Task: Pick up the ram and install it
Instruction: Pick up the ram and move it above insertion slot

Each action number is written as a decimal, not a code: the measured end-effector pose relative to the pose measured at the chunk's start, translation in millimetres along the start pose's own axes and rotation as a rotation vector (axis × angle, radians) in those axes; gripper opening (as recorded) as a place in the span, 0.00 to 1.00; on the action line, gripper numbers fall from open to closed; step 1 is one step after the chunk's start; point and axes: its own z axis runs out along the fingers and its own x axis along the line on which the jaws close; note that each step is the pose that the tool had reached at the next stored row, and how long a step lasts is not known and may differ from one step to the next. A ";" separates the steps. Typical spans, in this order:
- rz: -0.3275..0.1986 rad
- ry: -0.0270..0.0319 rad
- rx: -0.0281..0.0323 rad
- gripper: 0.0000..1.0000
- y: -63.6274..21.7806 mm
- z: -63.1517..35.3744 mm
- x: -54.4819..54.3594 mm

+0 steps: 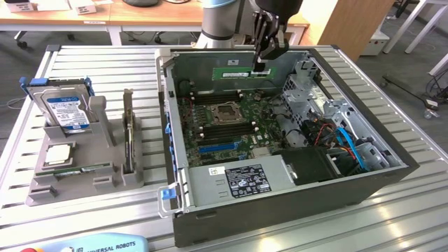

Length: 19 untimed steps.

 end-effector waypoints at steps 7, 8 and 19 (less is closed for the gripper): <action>0.000 0.0000 -0.0001 0.12 -0.2 6.2 0.0; 0.000 0.0000 0.0000 0.12 -0.3 7.4 0.0; 0.000 0.0000 0.0000 0.12 -0.6 21.0 0.1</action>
